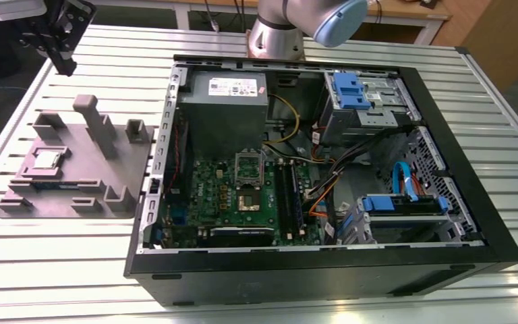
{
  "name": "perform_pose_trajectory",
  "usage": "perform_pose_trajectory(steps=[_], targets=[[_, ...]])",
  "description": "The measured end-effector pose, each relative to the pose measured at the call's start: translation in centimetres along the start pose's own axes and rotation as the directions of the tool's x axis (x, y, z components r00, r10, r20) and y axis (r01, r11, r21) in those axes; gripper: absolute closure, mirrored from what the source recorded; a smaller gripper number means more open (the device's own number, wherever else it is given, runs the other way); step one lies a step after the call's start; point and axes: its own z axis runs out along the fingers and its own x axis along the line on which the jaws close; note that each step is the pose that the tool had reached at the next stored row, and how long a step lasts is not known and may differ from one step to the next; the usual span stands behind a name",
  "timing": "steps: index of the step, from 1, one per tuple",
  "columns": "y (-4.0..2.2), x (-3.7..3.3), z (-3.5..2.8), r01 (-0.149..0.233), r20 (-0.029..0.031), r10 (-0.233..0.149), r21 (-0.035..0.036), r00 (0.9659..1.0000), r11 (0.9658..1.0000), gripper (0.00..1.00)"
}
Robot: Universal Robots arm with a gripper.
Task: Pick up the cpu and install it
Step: 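Reach for the cpu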
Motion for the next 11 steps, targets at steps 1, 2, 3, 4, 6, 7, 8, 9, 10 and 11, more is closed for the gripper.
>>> perform_pose_trajectory(steps=[1,2,3,4,6,7,8,9,10,11], targets=[[0.0,0.04,0.0,0.0,-0.0001,0.0,0.0,1.0,1.0,0.9],[-0.01,0.07,0.0,0.0,0.0,0.0,0.0,1.0,1.0,0.9],[-0.01,0.1,0.0,0.0,0.0,0.0,-0.0001,1.0,1.0,0.9],[-0.01,0.14,0.0,0.0,0.0,0.0,0.0,1.0,1.0,0.9],[-0.02,0.24,0.0,0.0,0.0,0.0,-0.0001,1.0,1.0,0.9],[-0.02,0.28,0.0,0.0,0.0001,0.0,-0.0001,1.0,1.0,0.9],[-0.02,0.32,0.0,0.0,0.0,0.0,0.0,1.0,1.0,0.9],[-0.03,0.36,0.0,0.0,0.0,0.0,-0.0001,1.0,1.0,0.9],[-0.03,0.41,0.0,0.0,0.0,0.0,-0.0001,1.0,1.0,0.9],[-0.03,0.46,0.0,0.0,0.0,0.0,0.0,1.0,1.0,0.9]])
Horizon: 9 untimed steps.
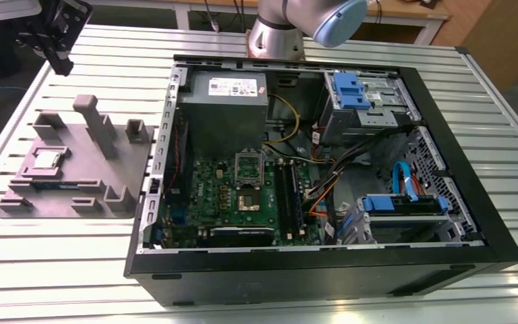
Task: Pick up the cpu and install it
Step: 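Reach for the cpu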
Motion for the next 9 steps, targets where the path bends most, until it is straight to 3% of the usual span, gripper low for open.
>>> perform_pose_trajectory(steps=[9], targets=[[-0.03,0.39,0.0,0.0,0.0,0.0,0.0,1.0,1.0,0.9]])
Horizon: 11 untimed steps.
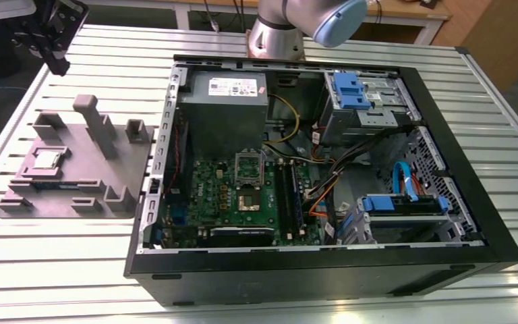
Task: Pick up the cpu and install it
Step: 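Reach for the cpu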
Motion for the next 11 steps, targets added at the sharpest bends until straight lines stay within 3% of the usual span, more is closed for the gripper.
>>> perform_pose_trajectory(steps=[11], targets=[[-0.01,0.21,0.0,0.0,0.0,0.0,0.0,1.0,1.0,0.9]])
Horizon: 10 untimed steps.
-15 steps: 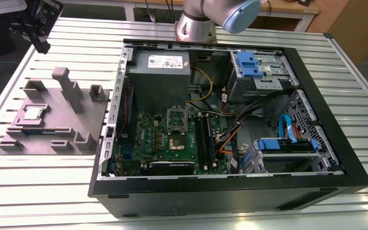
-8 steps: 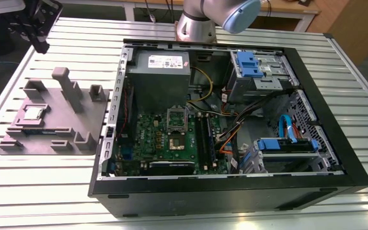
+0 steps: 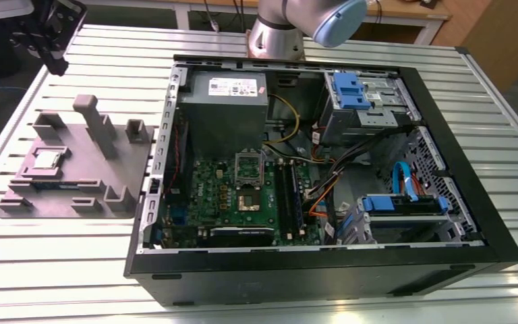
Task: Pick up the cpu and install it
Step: 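Reach for the cpu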
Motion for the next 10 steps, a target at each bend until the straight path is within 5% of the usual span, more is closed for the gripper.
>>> perform_pose_trajectory(steps=[10], targets=[[-0.02,0.24,0.0,0.0,0.0,0.0,0.0,1.0,1.0,0.9]])
